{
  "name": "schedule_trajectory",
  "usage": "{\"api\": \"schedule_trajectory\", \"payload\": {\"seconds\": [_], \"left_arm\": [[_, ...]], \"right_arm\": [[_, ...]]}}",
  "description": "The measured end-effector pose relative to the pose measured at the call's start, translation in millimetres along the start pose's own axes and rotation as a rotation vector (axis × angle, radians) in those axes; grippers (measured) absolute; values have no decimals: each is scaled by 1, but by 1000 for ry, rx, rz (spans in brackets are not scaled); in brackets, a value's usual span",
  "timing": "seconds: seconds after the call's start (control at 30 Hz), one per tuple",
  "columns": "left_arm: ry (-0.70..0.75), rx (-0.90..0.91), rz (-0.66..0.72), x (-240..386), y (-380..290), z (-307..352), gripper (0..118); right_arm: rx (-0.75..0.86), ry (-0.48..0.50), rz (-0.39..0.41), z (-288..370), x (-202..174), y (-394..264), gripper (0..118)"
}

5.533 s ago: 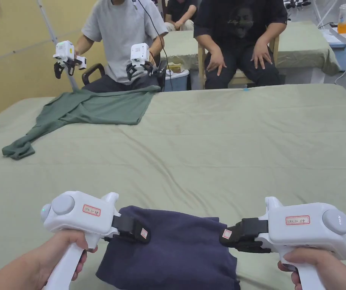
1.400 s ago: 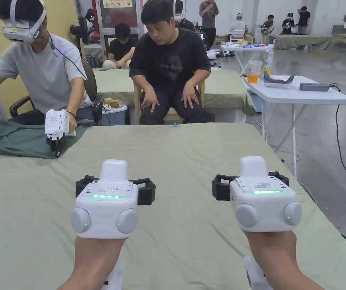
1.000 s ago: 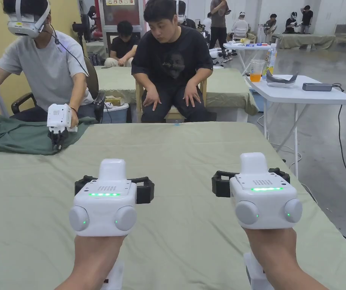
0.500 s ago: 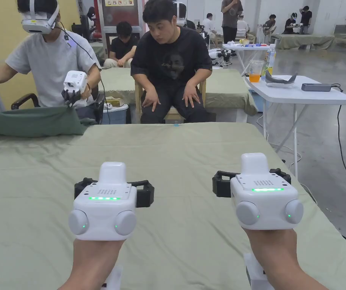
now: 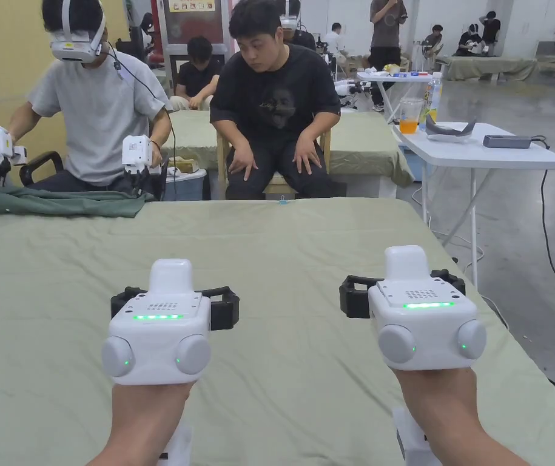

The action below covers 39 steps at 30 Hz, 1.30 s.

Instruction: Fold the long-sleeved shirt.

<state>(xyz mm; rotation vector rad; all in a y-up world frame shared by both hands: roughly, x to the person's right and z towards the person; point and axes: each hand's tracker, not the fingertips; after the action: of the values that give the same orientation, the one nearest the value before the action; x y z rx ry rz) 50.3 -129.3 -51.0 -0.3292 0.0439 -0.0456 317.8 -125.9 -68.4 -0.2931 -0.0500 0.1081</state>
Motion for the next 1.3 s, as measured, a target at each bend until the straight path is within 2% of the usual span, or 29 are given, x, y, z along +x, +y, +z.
{"api": "schedule_trajectory", "payload": {"seconds": [0.37,0.43,0.5,0.57,0.63,0.73,0.77,0.9,1.07,1.17,1.3], "left_arm": [[2,13,-11,-3,2,0,118],[1,15,-8,-4,2,1,118],[1,17,-6,-5,2,0,118],[-12,16,-10,-5,0,0,118],[-14,16,-18,-4,-3,0,118],[-19,6,-20,-3,-7,0,118],[-22,-1,-16,-3,-7,-1,118],[-29,-13,5,-4,-10,-2,118],[-28,-22,13,-4,-11,-3,118],[-32,-26,19,-4,-10,-3,118],[-30,-23,13,-4,-10,-3,118]], "right_arm": [[26,25,-18,1,-2,7,118],[-1,86,-49,0,-2,7,118],[-83,242,-126,0,2,8,118],[-126,315,-123,2,2,7,118],[-119,259,-66,5,-5,2,118],[-124,110,39,7,-14,-1,118],[-123,78,48,6,-15,-3,118],[-157,49,-24,4,-6,-1,118],[-154,12,-26,5,0,-1,118],[-144,23,-27,6,2,-2,118],[-129,4,-2,5,-2,-5,118]]}}
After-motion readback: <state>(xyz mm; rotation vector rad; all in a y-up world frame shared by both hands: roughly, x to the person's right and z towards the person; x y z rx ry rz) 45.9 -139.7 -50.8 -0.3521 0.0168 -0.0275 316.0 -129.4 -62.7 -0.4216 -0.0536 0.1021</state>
